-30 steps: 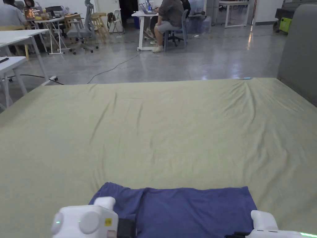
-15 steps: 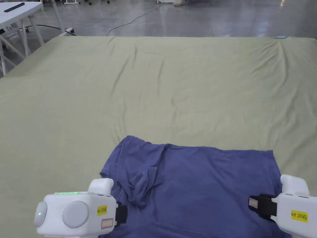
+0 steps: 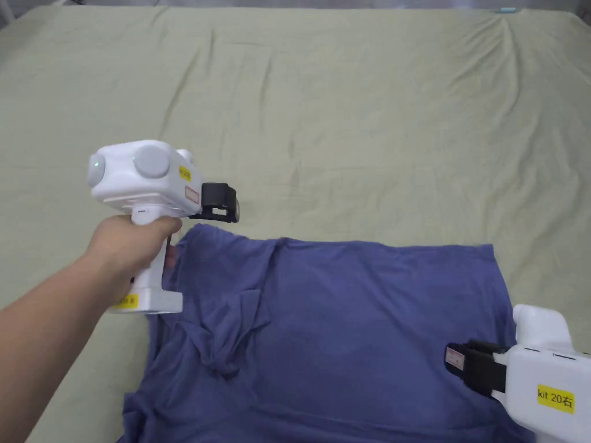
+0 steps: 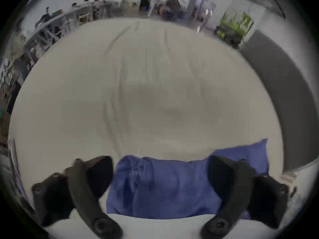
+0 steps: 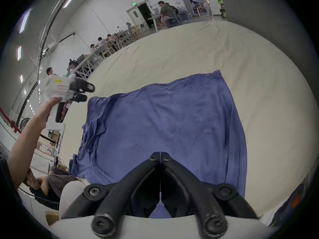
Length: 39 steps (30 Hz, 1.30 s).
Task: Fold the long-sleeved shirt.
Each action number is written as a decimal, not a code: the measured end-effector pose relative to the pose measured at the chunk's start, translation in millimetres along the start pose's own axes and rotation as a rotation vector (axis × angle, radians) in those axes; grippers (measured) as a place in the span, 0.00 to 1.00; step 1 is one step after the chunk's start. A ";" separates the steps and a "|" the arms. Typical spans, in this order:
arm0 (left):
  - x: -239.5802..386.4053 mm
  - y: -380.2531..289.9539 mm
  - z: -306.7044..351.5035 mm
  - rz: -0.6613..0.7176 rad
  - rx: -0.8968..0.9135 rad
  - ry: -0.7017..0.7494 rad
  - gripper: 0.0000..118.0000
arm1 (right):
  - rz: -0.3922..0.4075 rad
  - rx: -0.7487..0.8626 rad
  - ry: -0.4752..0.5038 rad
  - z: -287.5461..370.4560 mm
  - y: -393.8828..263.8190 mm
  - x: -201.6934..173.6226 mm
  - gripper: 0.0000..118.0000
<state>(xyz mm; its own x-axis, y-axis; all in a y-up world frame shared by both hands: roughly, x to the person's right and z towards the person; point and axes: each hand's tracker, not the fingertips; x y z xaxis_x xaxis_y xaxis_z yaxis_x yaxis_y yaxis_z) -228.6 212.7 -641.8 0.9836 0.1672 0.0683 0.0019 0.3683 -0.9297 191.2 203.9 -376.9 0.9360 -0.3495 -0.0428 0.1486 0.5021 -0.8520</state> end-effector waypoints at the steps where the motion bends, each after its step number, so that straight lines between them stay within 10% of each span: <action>1: 3.5 0.7 -10.6 -0.012 -0.082 -0.006 0.81 | -0.001 -0.004 -0.004 -0.6 0.4 0.0 0.00; 3: -8.1 -5.9 -40.3 0.051 -0.211 -0.046 0.19 | -0.001 -0.012 -0.020 -1.8 1.1 -1.2 0.00; 10: -24.6 -6.0 -9.8 0.046 -0.072 -0.103 0.17 | 0.182 -0.109 -0.100 -9.0 73.3 -11.4 0.01; 13: -18.8 -11.2 4.0 0.052 -0.093 -0.113 0.17 | 0.008 -0.195 -0.180 -33.6 154.8 -0.2 0.98; 15: -18.1 -10.7 7.0 0.037 -0.094 -0.113 0.17 | 0.025 -0.219 -0.183 -62.4 202.6 21.3 1.00; 19: -14.7 -13.7 8.6 0.021 -0.113 -0.115 0.17 | -0.120 -0.460 -0.343 -138.0 238.7 52.6 0.90; 22: -10.1 -13.0 7.3 0.018 -0.115 -0.108 0.17 | -0.169 -0.496 -0.394 -160.1 236.6 72.0 0.53; 26: -6.1 -7.7 4.6 -0.026 -0.116 -0.080 0.17 | -0.146 -0.458 -0.386 -149.0 230.7 63.4 0.45; 28: -3.8 -10.4 8.0 -0.041 -0.109 -0.082 0.17 | -0.062 -0.409 -0.330 -139.3 229.5 48.4 0.00; 39: -3.3 -84.5 102.6 -0.109 -0.028 -0.136 0.17 | 0.199 -0.191 -0.227 7.9 150.1 3.0 0.00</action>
<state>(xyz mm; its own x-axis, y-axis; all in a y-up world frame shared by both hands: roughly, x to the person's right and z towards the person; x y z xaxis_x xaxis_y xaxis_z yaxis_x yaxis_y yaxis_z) -250.5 274.9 -526.3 0.9437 0.2505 0.2159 0.1141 0.3660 -0.9236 218.8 284.4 -500.9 0.9909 -0.0643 -0.1186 -0.0858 0.3779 -0.9219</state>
